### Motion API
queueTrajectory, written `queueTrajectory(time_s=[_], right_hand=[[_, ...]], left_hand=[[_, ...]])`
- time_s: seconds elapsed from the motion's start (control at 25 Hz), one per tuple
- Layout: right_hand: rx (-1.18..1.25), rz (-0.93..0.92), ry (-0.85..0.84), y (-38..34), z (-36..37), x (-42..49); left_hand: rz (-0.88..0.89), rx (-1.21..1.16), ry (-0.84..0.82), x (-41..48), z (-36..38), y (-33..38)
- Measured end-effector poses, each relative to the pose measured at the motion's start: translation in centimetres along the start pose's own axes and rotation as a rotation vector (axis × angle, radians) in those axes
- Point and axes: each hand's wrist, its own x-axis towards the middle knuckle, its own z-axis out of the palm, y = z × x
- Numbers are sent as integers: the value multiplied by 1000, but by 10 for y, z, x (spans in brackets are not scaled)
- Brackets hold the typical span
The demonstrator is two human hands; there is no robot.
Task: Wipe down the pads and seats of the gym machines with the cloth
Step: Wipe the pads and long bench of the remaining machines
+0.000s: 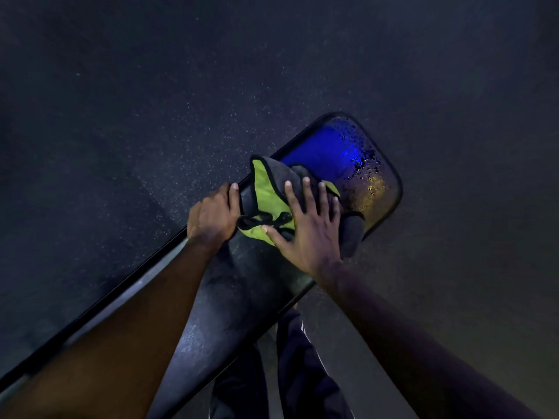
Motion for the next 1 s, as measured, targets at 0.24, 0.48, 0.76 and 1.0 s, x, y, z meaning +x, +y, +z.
queueTrajectory(time_s=[0.24, 0.48, 0.76, 1.0], right_hand=[[122, 63, 157, 23, -12, 54], [-27, -80, -30, -6, 5, -7], [21, 148, 121, 56, -18, 61], [56, 269, 124, -12, 8, 8]], left_hand=[[-1, 14, 22, 0, 2, 0], [38, 38, 4, 2, 1, -4], [-2, -44, -49, 1, -6, -1], [-11, 23, -149, -21, -17, -35]])
